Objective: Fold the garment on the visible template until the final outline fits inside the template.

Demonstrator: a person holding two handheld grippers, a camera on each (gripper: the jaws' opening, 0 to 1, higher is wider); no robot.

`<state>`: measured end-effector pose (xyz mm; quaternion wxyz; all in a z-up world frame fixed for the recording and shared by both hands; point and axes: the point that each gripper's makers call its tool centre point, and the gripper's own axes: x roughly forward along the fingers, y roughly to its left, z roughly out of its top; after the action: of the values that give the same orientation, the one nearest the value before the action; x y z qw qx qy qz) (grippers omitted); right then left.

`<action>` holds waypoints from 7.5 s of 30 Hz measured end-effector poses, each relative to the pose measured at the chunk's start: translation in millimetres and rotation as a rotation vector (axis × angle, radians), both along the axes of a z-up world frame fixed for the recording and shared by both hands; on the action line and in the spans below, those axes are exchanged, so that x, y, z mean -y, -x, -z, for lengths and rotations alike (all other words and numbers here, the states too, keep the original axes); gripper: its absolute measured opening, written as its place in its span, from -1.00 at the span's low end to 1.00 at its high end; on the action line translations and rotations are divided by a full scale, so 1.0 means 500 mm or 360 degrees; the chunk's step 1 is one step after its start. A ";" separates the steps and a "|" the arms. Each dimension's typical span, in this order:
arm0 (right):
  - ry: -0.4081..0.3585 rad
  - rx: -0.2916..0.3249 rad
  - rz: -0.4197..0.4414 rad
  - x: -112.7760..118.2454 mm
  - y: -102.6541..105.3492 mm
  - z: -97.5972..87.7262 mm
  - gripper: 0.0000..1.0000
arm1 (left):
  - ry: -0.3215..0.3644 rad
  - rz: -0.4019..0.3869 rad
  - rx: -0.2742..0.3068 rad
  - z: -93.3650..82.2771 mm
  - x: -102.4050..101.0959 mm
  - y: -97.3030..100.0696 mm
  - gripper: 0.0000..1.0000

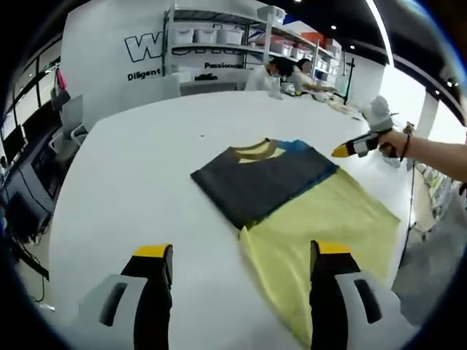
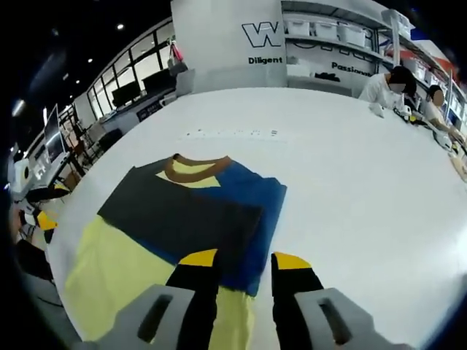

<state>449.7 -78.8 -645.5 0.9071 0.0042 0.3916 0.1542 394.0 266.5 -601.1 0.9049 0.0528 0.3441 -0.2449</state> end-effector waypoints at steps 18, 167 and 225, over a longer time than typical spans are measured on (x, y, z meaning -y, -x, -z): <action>-0.0025 0.0003 0.0002 0.007 0.007 0.019 -0.60 | -0.0094 -0.0087 -0.0026 0.077 -0.007 -0.066 -0.08; -0.0091 -0.0146 -0.0160 -0.030 0.397 0.018 0.59 | 0.0080 0.0006 -0.0374 0.095 0.042 0.281 0.76; 0.0267 -0.0358 0.0011 0.032 0.506 0.080 -1.00 | -0.0173 -0.0049 -0.0606 0.160 0.008 0.370 -0.84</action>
<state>196.6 -94.8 -685.6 0.8552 -0.0532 0.5023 0.1163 208.7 262.7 -681.3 0.8230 0.0491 0.5224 -0.2175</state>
